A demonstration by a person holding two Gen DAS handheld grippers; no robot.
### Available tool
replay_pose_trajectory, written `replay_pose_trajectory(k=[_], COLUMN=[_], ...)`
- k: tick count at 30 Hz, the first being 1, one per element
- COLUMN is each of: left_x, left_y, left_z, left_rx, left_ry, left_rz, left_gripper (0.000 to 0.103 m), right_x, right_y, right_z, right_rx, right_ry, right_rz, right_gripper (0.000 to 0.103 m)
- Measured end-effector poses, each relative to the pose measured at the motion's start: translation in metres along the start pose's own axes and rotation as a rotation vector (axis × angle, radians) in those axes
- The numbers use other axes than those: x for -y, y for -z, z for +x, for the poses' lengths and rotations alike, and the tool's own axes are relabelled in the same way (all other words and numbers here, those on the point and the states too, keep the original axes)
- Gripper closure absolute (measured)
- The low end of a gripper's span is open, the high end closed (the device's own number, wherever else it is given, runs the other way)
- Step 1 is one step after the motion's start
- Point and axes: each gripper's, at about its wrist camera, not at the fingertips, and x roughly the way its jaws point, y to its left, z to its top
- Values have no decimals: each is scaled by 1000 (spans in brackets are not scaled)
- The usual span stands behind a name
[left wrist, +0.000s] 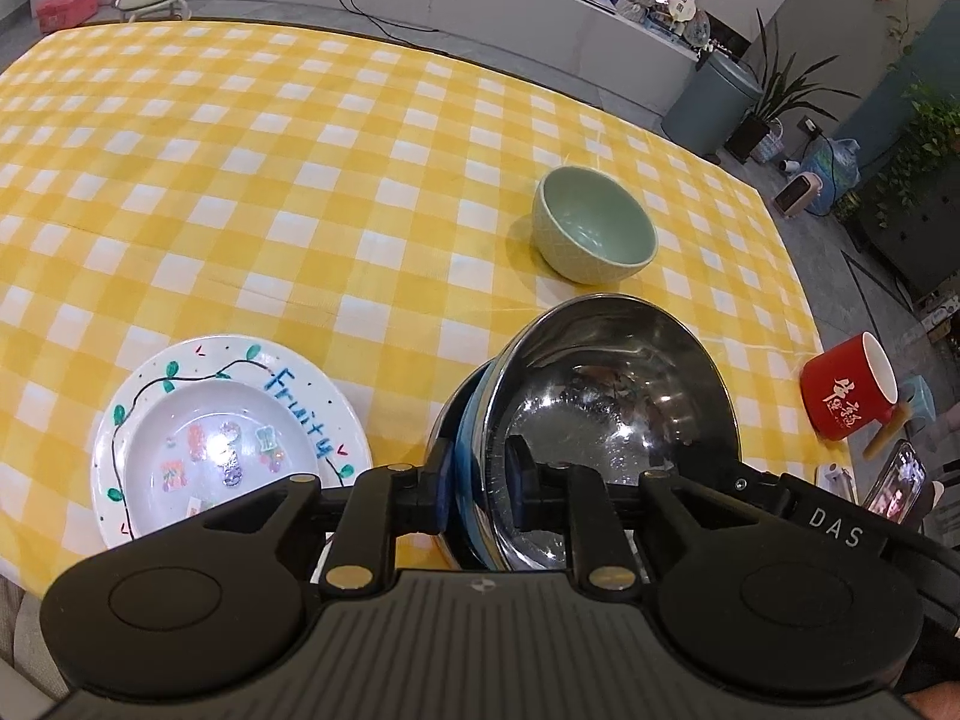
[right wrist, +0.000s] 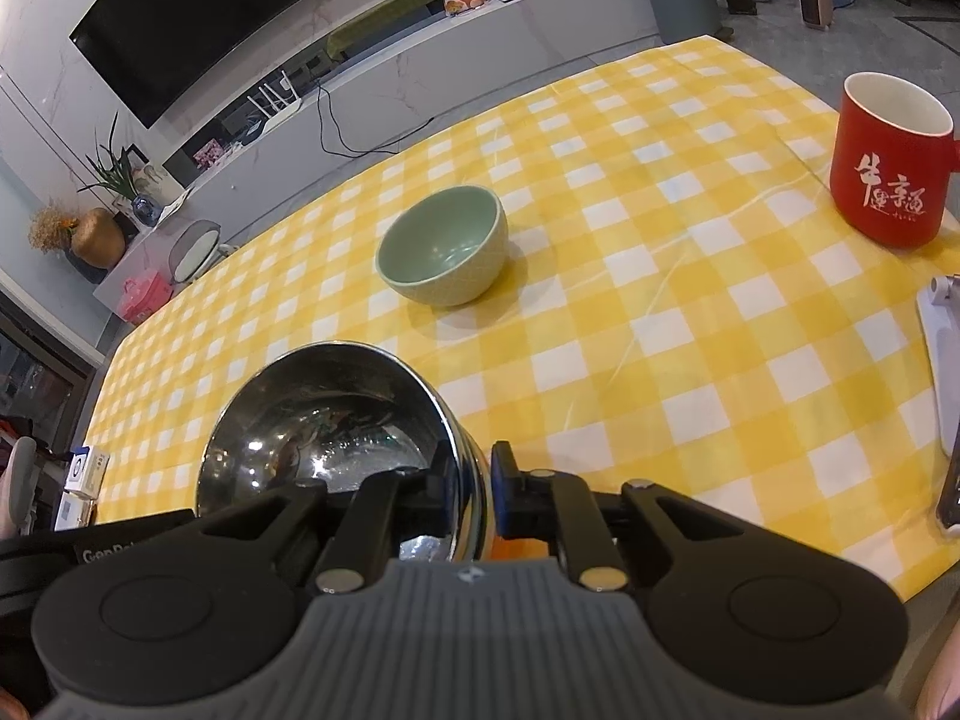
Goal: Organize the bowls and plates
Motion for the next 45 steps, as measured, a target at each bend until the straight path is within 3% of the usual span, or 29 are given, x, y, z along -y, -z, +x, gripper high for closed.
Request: replay_pose_trajectory(k=[3,6,10,17,24,27,32,38,40,45], left_x=[0,3,3,-9,-9,-6,-5,-8,-7,-1], left_y=[0,-1,-4,-6,-10,-10,-11,-18,-22,-35], left_z=[-2,-12,-19,-11,-5,-2,1,-4,-4,-1], left_rx=[4,54,102,100,103,99,82,90,90,119], left_ry=[2,-23,-57,-42,-19,-17,-13,24,30,4], left_rz=[3,28,63,10,7,25,33,33,42,99], left_gripper=[80,71,71,71,83,89,89,82,79,78], right_x=[0,-2,-4,3,-5,-1,0,1,2,10], right_y=[1,1,1,-1,0,-1,-2,-5,-8,-20], right_z=[1,1,1,1,-1,5,7,-1,-6,-4], right_rx=[-7,-5,-4,-1,63,57,50,76,116,149], right_ry=[-1,1,0,-32,-34,-39,-46,-61,-56,-51], right_rz=[-4,-12,-24,18,-32,-17,-3,9,3,26], right_gripper=[99,97,95,89,89,94,94,87,76,73])
